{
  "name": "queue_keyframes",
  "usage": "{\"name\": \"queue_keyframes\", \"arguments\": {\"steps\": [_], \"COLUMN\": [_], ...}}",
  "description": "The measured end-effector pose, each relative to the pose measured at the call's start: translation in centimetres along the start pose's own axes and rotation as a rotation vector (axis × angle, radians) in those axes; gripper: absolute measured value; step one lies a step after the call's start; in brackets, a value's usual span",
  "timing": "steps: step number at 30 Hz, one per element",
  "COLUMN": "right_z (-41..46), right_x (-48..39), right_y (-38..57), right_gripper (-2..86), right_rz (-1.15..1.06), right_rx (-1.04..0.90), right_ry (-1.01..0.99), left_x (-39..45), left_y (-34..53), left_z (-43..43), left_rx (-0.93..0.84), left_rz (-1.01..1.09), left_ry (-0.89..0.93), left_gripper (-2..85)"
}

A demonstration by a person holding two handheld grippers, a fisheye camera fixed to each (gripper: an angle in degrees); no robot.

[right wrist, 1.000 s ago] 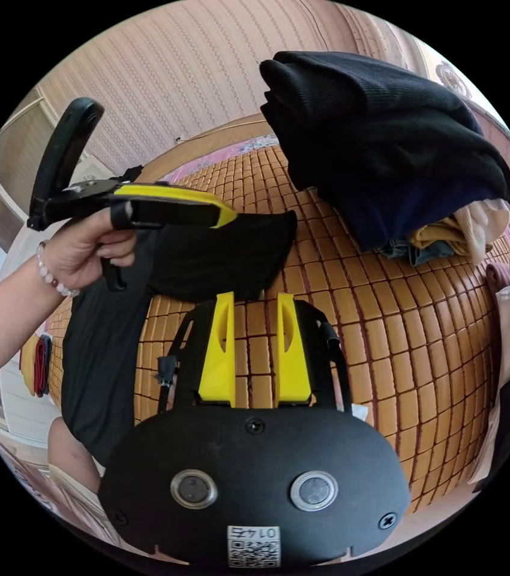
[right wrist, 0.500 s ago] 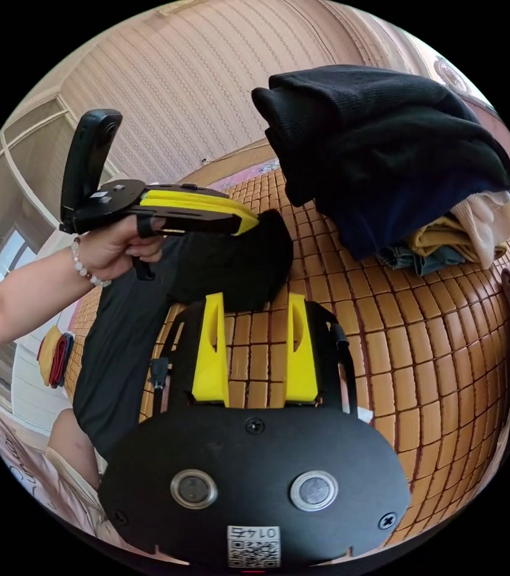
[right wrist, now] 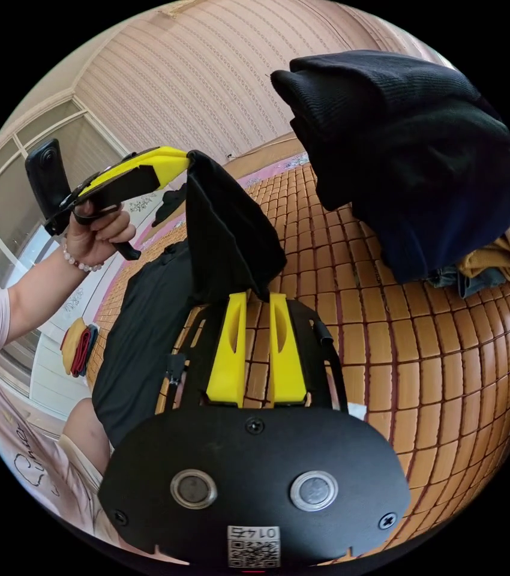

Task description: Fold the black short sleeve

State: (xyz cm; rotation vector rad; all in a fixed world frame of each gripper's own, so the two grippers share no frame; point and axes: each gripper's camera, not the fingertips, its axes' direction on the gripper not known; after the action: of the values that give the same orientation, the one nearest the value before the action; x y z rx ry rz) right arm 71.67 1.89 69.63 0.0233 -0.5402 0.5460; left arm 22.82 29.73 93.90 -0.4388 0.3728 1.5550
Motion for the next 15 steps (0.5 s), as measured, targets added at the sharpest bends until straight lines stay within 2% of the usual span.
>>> {"name": "queue_keyframes", "arguments": {"steps": [2, 5, 7, 11, 15], "right_z": [-0.6, -1.3, -1.4, -1.4, -1.5], "right_x": [0.2, 0.5, 0.6, 0.7, 0.9], "right_y": [0.1, 0.2, 0.2, 0.1, -0.5], "right_gripper": [9.0, 15.9, 16.7, 12.1, 2.8], "right_rz": [-0.012, -0.029, -0.036, -0.053, -0.056], "right_rx": [0.027, 0.072, 0.077, 0.11, 0.044], "right_ry": [-0.009, -0.024, -0.043, -0.095, -0.108], "left_x": [-0.2, -0.1, 0.0, -0.7, -2.6], "left_y": [-0.2, -0.5, -0.6, -0.8, -1.5], "left_z": [-0.4, -1.2, -1.6, -1.8, 1.1], "left_rx": [0.016, 0.038, 0.042, 0.046, -0.023], "left_rz": [0.019, 0.078, 0.103, 0.083, -0.051], "left_ry": [0.02, 0.083, 0.107, 0.129, -0.067], "left_gripper": [-0.9, -0.9, -0.9, -0.9, -0.9]}}
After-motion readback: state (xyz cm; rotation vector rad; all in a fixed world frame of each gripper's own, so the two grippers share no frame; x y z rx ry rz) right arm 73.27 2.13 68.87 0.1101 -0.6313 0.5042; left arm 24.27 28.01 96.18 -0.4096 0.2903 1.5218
